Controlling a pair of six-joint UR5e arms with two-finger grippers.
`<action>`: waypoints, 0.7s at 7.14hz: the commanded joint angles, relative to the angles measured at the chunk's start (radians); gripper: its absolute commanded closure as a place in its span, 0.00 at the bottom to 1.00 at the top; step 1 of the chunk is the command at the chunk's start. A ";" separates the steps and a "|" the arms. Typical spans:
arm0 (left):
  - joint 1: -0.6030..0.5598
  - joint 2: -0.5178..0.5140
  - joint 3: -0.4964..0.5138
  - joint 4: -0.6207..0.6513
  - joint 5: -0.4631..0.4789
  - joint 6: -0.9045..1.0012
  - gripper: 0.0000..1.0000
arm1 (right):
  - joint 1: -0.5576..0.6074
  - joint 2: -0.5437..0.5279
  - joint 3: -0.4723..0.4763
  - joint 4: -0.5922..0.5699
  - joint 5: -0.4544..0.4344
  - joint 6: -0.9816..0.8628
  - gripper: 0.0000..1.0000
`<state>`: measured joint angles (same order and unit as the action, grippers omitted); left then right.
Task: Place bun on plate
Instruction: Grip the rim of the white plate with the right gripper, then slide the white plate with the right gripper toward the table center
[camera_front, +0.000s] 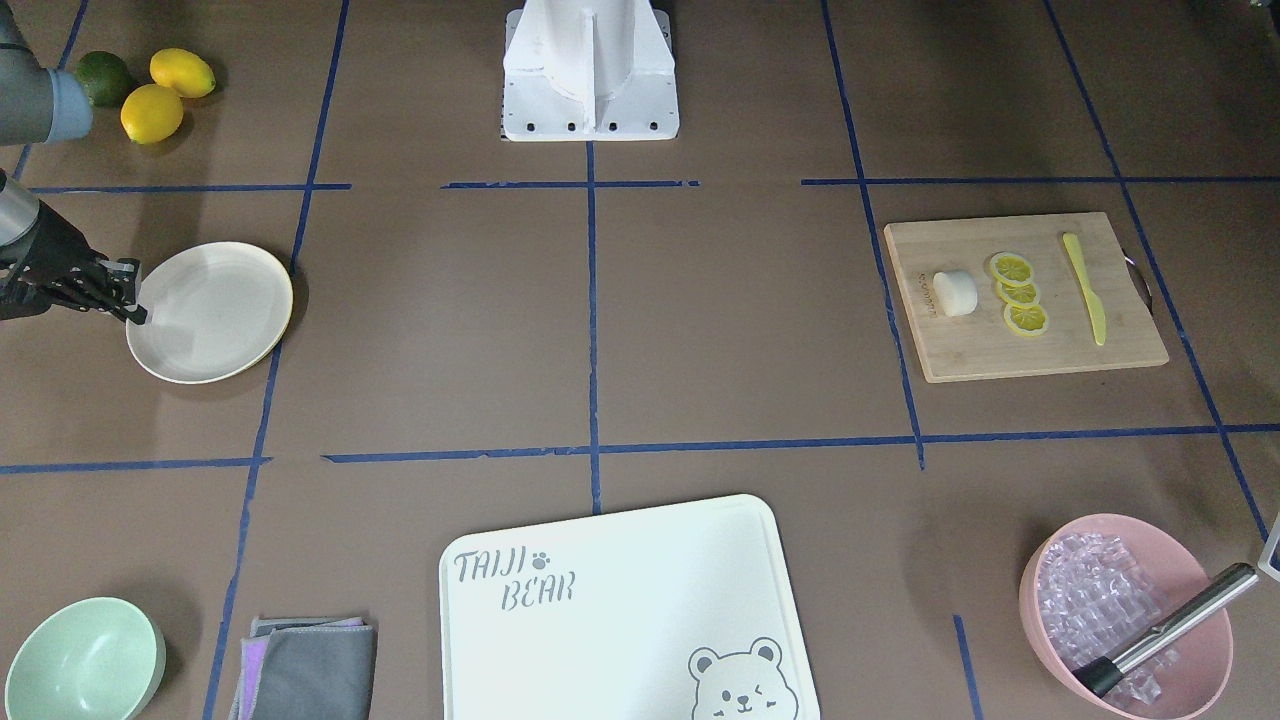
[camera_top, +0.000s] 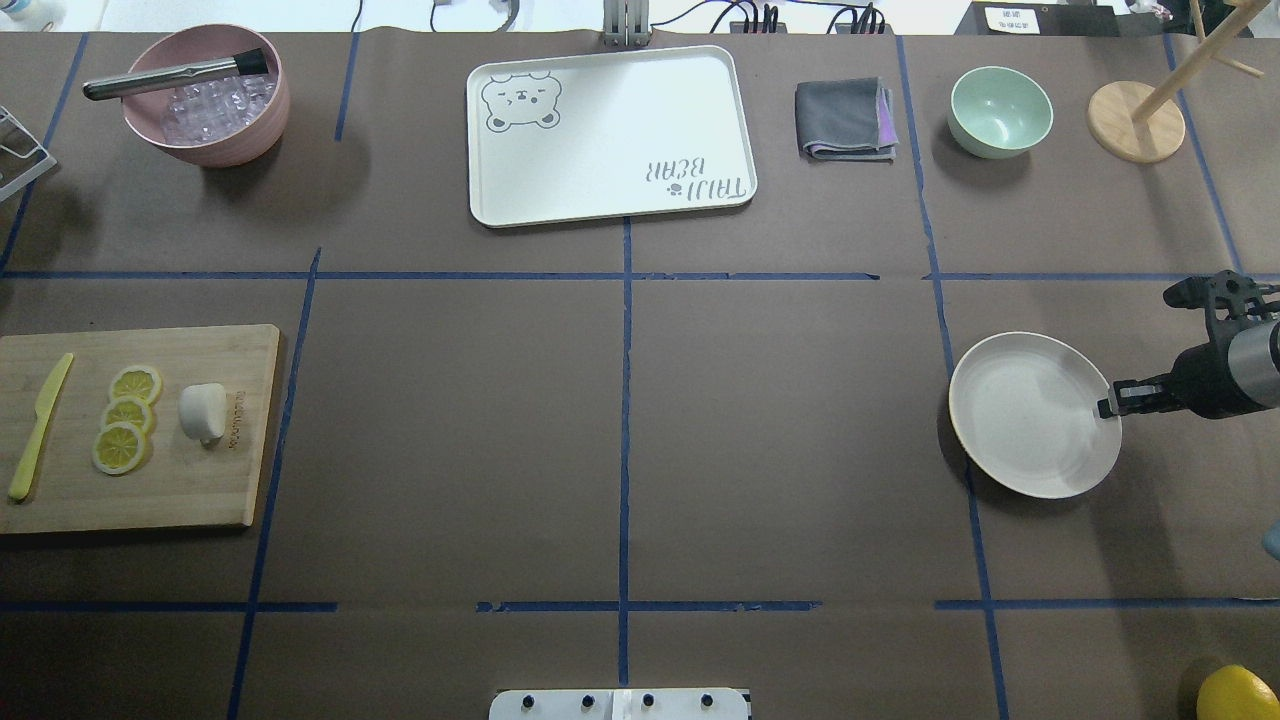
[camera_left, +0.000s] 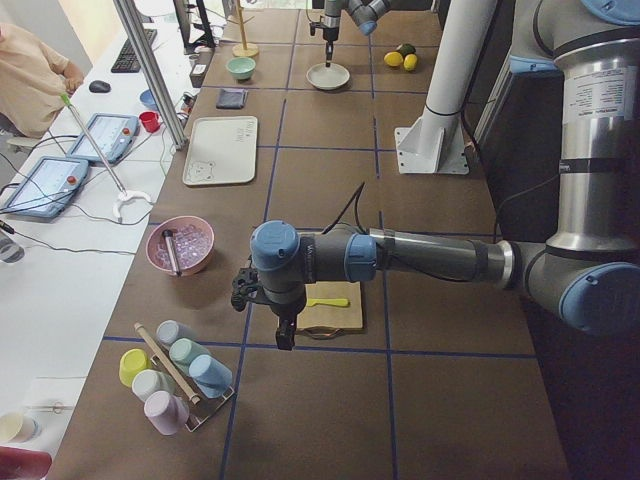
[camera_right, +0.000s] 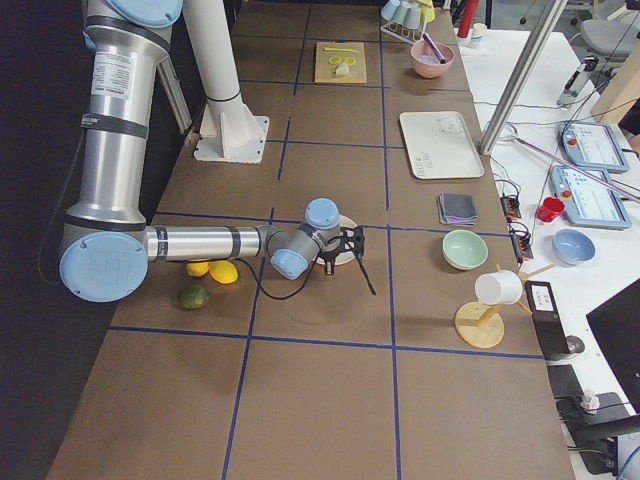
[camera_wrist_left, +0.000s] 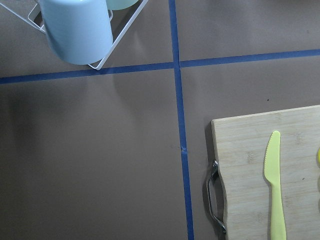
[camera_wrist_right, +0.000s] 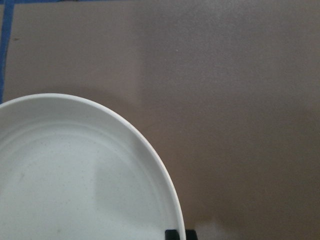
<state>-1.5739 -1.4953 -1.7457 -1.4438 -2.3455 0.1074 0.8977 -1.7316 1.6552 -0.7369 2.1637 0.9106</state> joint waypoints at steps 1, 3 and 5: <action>0.000 0.001 0.006 -0.003 0.000 0.000 0.00 | -0.005 0.023 0.047 -0.002 -0.002 0.004 1.00; 0.000 0.001 0.009 -0.004 0.000 0.000 0.00 | -0.008 0.201 0.051 -0.035 0.036 0.116 0.98; 0.000 0.000 0.012 -0.004 0.000 0.000 0.00 | -0.113 0.376 0.052 -0.106 -0.022 0.310 1.00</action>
<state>-1.5739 -1.4950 -1.7345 -1.4473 -2.3455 0.1074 0.8445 -1.4574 1.7073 -0.8042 2.1759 1.1108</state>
